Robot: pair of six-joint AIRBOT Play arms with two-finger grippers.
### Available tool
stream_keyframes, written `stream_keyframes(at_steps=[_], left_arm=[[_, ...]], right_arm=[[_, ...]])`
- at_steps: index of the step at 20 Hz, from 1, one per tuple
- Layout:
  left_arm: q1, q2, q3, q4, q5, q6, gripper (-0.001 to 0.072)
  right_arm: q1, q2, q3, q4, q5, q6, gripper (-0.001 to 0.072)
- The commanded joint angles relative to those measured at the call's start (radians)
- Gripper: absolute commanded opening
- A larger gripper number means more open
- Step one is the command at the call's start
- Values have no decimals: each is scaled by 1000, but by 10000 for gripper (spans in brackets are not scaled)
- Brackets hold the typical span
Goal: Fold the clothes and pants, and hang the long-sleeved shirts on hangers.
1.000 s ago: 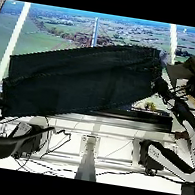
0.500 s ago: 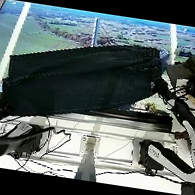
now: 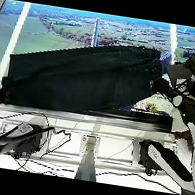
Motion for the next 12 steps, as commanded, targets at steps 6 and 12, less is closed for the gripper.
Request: stream_keyframes(at_steps=[6,12], left_arm=[[-29,58,288,-60,-36,3,35],[-34,57,288,-152,5,3,32]], right_arm=[[0,434,61,-101,555,-76,23],[0,754,61,-108,756,-44,23]])
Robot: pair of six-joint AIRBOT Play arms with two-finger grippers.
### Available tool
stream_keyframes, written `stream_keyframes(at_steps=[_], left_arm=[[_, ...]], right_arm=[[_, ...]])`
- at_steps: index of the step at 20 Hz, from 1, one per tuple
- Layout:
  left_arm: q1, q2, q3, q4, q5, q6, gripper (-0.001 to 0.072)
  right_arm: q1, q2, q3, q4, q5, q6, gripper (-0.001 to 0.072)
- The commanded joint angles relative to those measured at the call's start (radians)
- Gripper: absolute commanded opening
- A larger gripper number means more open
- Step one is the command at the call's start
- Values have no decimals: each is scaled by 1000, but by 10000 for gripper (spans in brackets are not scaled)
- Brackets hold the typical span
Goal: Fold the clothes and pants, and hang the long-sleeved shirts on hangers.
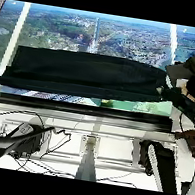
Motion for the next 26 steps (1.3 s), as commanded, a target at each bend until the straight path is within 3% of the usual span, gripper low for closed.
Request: stream_keyframes(at_steps=[1,5,10,15,16,17,18,21,23,26], left_arm=[[-18,1,10,-105,71,1,31],[-179,-41,56,-108,238,-13,27],[-392,-324,291,-55,326,-151,27],[-504,-579,467,-64,380,-232,46],[-509,-595,471,-77,385,-232,293],[-510,-600,471,-89,380,-235,693],[-508,-594,471,-83,363,-224,711],[-467,-549,471,63,245,-219,702],[-404,-520,470,181,77,-232,587],[-291,-486,425,204,-100,-197,576]], right_arm=[[0,137,2,-14,89,32,23],[0,-1,2,-13,-107,58,23],[0,-384,7,11,-508,192,23],[0,-731,213,40,-639,233,32],[0,-783,253,44,-648,233,255],[0,-815,282,55,-640,233,639],[0,-830,303,68,-616,230,694],[0,-825,323,64,-549,202,696],[0,-821,324,65,-517,135,696],[0,-821,324,65,-457,64,696]])
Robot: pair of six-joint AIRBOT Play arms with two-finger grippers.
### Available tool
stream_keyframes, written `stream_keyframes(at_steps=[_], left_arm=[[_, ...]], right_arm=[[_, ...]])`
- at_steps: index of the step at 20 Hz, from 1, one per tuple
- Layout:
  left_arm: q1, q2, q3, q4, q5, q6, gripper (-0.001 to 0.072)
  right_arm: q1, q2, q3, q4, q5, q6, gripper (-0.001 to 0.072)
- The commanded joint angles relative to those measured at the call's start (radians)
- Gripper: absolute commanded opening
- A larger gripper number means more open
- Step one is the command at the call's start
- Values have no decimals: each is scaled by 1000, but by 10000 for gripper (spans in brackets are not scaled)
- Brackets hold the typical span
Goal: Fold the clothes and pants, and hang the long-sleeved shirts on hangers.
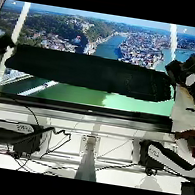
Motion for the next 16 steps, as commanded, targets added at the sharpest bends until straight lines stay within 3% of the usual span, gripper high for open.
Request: stream_keyframes(at_steps=[1,4,5,6,11,12,14,15,16], left_arm=[[117,57,-83,43,-187,48,577],[210,153,-312,-194,13,127,588],[227,159,-372,-271,83,127,681],[237,151,-423,-347,145,133,711],[183,24,-476,-741,327,402,703],[163,3,-476,-816,381,476,674],[123,-16,-475,-893,488,585,539],[106,-16,-471,-901,526,623,406],[97,-15,-458,-898,529,659,200]], right_arm=[[0,-8,9,3,74,-92,695],[0,-8,9,6,81,-94,696],[0,-8,9,10,80,-94,696],[1,-8,9,15,80,-94,697],[57,-9,34,38,80,-153,697],[78,-10,49,38,80,-153,696],[125,-17,87,38,82,-152,657],[148,-25,107,38,83,-152,554],[172,-35,129,38,83,-152,480]])
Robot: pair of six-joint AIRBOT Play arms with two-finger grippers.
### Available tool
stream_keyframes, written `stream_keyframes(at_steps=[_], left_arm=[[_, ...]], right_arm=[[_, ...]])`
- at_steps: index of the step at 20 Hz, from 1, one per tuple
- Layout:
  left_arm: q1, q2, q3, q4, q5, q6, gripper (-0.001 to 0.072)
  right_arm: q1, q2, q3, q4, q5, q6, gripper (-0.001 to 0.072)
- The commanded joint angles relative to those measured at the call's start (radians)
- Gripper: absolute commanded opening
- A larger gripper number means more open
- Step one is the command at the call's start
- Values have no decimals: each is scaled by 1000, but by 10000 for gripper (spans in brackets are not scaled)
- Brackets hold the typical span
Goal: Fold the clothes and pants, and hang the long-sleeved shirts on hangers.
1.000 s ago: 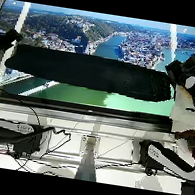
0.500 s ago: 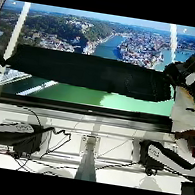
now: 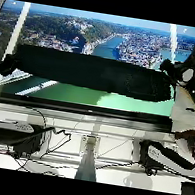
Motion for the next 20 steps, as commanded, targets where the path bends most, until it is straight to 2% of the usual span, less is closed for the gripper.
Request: stream_keyframes(at_steps=[1,3,4,7,11,16,20], left_arm=[[-40,-11,23,-131,105,193,38],[-46,34,74,-122,41,223,33],[-47,70,98,-93,0,222,32],[-53,246,133,3,-135,222,32],[-78,490,133,5,-313,206,33],[-211,698,132,5,-352,41,34],[-339,738,132,4,-343,35,34]], right_arm=[[86,-34,76,3,2,-8,367],[149,-85,140,3,-3,-8,56],[183,-118,176,11,-12,-8,26],[307,-256,329,116,-16,-8,25],[526,-480,589,229,-16,-8,25],[831,-719,878,414,-24,-8,25],[1056,-811,996,434,-24,-9,24]])
